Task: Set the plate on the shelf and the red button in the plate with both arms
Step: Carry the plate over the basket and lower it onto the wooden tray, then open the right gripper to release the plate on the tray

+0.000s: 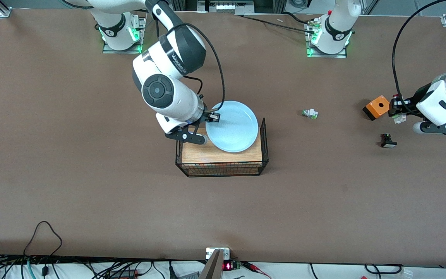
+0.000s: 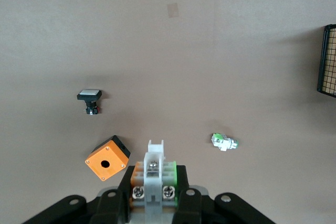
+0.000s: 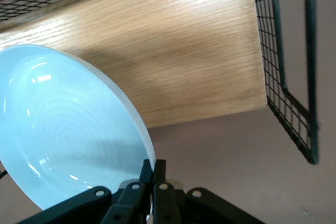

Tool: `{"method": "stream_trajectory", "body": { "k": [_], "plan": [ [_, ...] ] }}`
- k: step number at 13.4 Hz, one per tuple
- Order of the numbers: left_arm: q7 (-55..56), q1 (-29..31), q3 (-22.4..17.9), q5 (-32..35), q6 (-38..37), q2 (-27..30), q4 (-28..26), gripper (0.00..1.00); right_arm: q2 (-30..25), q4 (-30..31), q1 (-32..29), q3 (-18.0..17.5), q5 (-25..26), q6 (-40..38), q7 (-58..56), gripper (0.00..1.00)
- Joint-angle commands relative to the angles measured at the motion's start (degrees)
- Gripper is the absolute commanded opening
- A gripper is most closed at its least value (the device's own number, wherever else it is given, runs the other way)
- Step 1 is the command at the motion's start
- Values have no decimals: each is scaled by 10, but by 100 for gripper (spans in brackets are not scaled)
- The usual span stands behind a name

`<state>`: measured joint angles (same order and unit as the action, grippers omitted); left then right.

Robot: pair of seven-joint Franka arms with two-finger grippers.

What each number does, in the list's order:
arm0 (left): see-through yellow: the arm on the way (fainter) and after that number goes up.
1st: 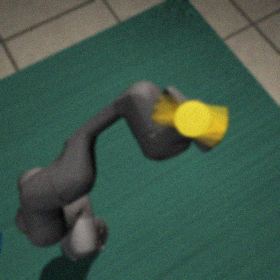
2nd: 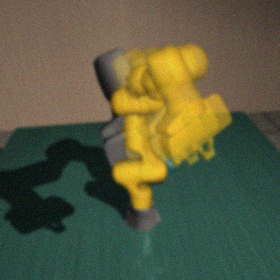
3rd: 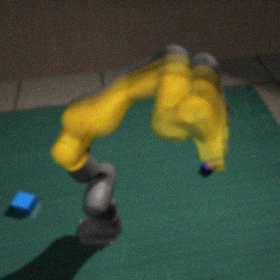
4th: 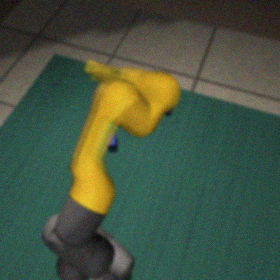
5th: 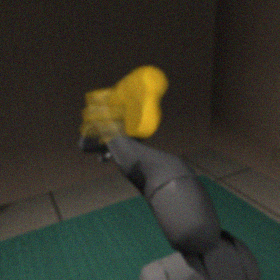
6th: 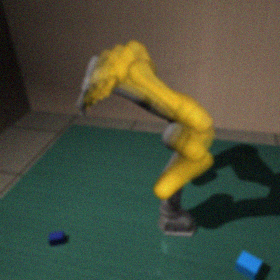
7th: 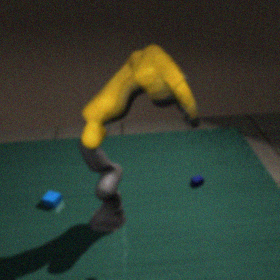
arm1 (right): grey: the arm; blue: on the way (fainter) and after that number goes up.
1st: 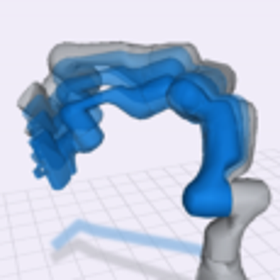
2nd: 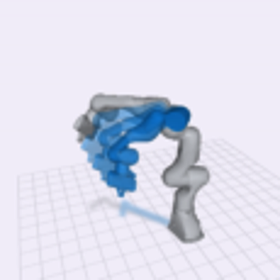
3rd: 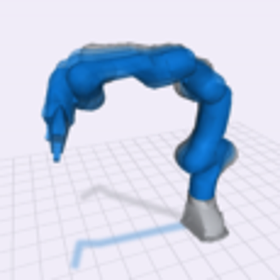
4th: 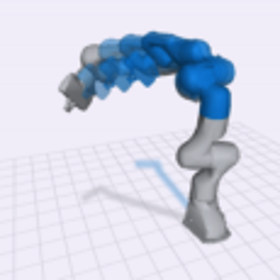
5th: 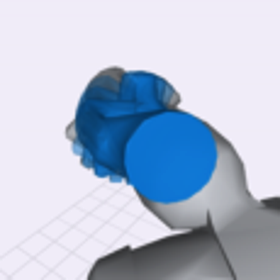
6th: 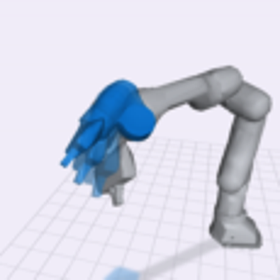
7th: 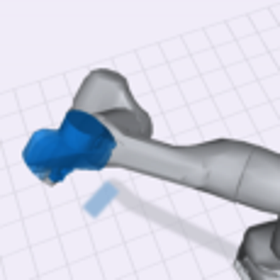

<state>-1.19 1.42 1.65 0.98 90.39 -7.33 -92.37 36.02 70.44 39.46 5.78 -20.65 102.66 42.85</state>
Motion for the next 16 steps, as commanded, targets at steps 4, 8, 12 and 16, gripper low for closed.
{"method": "stream_trajectory", "body": {
  "k": [4, 8, 12, 16],
  "plan": [
    [-6, 5, 4, -2, -10, -7, 15, 0, 21, 2, 2, 4, 0, 50, 3, 0],
    [-2, 1, 4, -18, -10, -7, 16, 0, 38, 2, -4, 4, -1, 61, 0, 0],
    [-2, 1, 4, -18, -7, -7, 16, 0, 53, 3, -6, 5, -6, 82, 0, 1],
    [-8, 0, 5, -18, -7, -7, 16, 0, 55, 7, -6, 4, -5, 83, 0, 2]
  ]
}}
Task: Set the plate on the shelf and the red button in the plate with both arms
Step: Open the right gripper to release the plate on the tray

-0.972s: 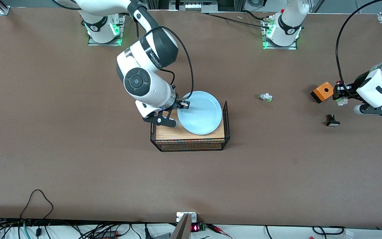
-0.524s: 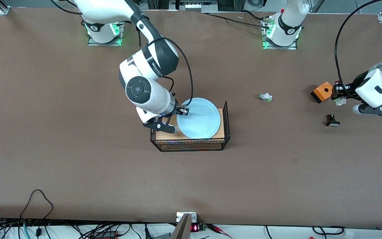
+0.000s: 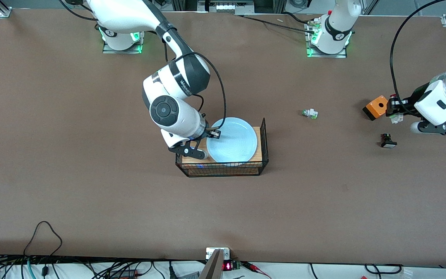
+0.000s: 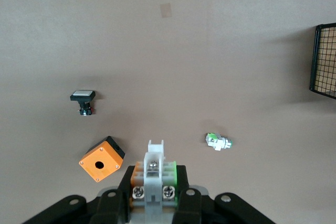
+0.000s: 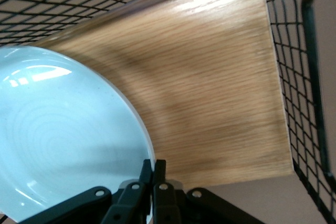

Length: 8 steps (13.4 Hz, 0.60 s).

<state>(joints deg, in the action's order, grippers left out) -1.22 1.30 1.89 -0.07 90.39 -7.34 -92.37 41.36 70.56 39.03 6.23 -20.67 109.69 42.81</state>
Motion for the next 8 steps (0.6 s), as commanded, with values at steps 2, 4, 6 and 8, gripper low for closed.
{"method": "stream_trajectory", "body": {
  "k": [2, 4, 6, 8],
  "plan": [
    [-8, 0, 3, -7, -8, -7, 16, 0, 3, 6, -1, -1, -6, 14, 1, 3],
    [-9, 0, 3, -7, -8, -7, 16, 0, 11, 5, 0, -1, -6, 15, 1, 8],
    [-9, 5, 3, -8, -7, -7, 15, 0, 15, 5, -1, -1, -7, 18, 0, 11],
    [-9, 4, 3, -8, -8, -7, 15, 0, 15, 5, -2, -1, -7, 19, -1, 22]
  ]
}}
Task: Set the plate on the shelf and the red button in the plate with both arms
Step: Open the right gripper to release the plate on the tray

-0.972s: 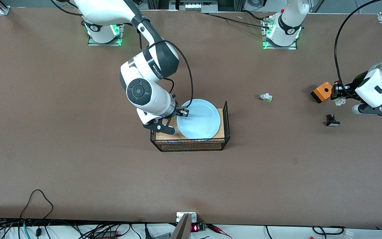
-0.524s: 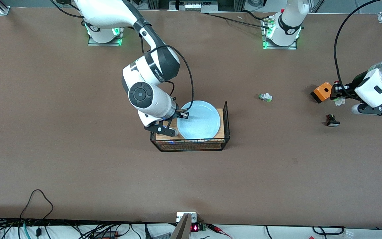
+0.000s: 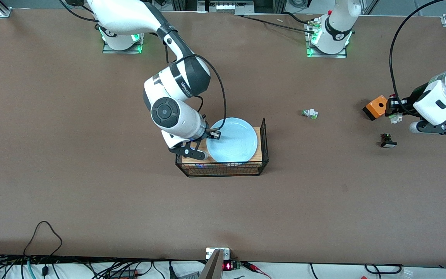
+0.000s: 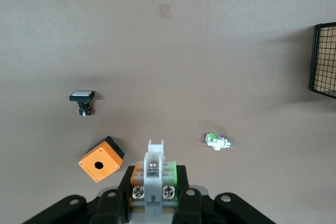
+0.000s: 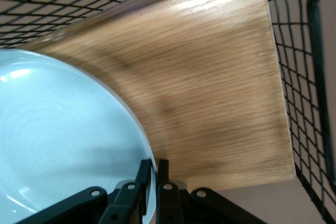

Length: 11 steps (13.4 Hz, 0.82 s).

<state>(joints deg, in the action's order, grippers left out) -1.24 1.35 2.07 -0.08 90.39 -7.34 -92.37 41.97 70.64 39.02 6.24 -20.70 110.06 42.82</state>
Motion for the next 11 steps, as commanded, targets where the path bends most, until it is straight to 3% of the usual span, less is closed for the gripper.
{"method": "stream_trajectory", "body": {
  "k": [1, 3, 5, 7, 11],
  "plan": [
    [-9, 1, 1, -8, -8, -7, 15, 0, 9, 5, -3, 0, -7, 16, -1, 32],
    [-9, 0, 1, -8, -7, -7, 16, 0, 7, 5, -10, 0, -7, 41, 6, 73],
    [-10, -1, 3, -9, -7, -7, 16, 0, 3, 1, -11, 0, -8, 61, 8, 92],
    [-10, -1, 2, -26, -7, -7, 16, 0, 2, -8, -7, -1, -8, 98, 0, 100],
    [-10, 0, 2, -28, -7, -7, 16, 0, -20, -10, -4, -2, -46, 115, 0, 100]
  ]
}}
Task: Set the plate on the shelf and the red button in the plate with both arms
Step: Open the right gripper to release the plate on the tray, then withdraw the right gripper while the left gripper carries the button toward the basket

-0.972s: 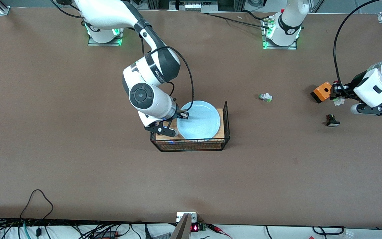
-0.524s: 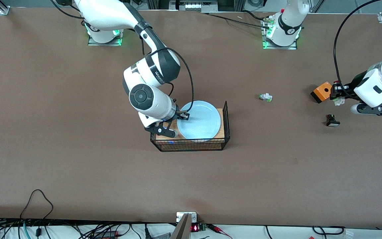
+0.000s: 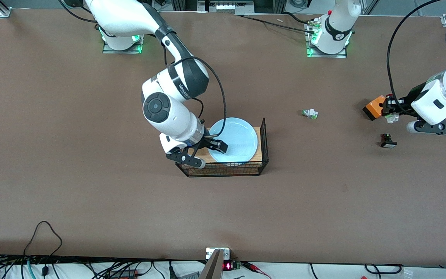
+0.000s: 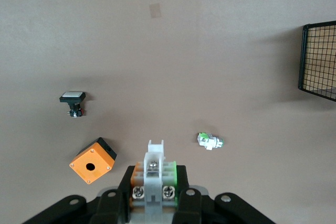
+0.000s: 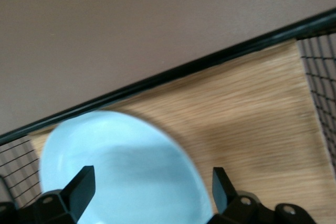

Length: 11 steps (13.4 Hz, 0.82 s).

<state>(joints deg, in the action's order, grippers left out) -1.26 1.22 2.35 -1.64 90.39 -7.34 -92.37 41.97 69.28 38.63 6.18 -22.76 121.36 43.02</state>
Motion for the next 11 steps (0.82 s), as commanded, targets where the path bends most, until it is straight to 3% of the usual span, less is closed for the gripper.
{"method": "stream_trajectory", "body": {
  "k": [1, 3, 5, 7, 11],
  "plan": [
    [-9, 1, -1, -13, -8, -7, 16, 0, -27, 3, 0, 0, -34, -4, -1, 100],
    [-9, 1, -1, -13, -8, -7, 16, 0, -55, 3, -7, 4, -32, -16, -5, 100],
    [-9, 0, -1, -13, -8, -7, 16, 0, -78, 3, -24, 9, -22, -78, -5, 100],
    [-8, -3, 5, -14, -7, -7, 17, 0, -101, 3, -37, 22, 20, -140, -27, 100],
    [3, -10, 47, -18, 5, -34, 53, 0, -138, 3, -96, 29, 89, -253, -218, 100]
  ]
}}
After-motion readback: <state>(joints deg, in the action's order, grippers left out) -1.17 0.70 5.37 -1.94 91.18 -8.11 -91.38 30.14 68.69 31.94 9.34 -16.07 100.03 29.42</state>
